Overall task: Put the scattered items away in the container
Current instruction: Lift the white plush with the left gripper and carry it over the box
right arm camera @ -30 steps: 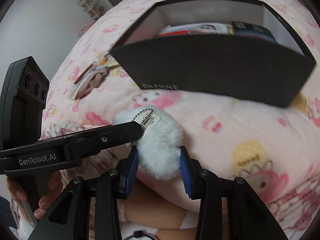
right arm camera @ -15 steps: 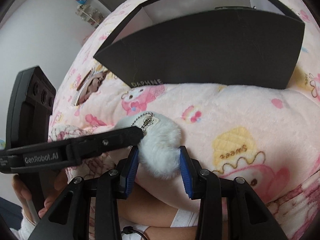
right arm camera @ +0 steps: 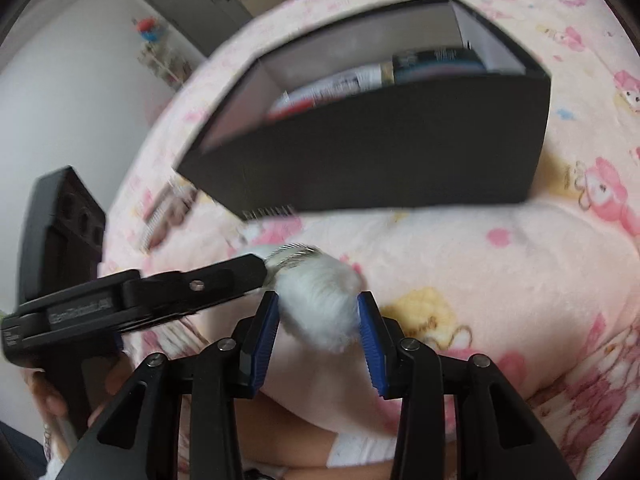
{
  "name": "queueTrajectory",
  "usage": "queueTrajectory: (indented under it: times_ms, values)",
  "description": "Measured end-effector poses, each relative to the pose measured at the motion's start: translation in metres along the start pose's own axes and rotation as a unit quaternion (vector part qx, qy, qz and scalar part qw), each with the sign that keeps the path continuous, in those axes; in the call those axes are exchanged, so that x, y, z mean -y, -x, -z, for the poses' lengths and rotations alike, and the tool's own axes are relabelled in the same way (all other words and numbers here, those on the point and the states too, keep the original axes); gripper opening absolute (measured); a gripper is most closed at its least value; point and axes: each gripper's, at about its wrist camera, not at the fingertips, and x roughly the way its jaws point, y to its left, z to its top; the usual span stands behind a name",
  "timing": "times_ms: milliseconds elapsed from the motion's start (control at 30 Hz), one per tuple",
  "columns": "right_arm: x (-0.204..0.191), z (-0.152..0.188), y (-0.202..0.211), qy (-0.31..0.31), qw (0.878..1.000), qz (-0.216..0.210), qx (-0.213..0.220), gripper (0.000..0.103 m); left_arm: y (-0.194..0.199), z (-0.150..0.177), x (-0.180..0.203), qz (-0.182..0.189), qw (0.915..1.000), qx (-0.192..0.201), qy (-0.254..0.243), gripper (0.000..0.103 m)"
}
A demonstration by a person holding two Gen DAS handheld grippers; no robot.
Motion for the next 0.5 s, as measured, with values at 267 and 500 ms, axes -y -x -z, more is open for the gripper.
queueTrajectory:
  times_ms: [267, 500]
  values:
    - [0.017, -0.008, 0.018, -0.024, 0.997, 0.070, 0.037, 0.036, 0.029, -0.020, -0.004, -0.005, 0.9976, 0.069, -0.012, 0.048]
    - [0.011, -0.009, -0.003, 0.008, 0.998, 0.050, -0.029, 0.036, 0.036, -0.017, -0.041, -0.080, 0.9945, 0.066, -0.009, 0.048]
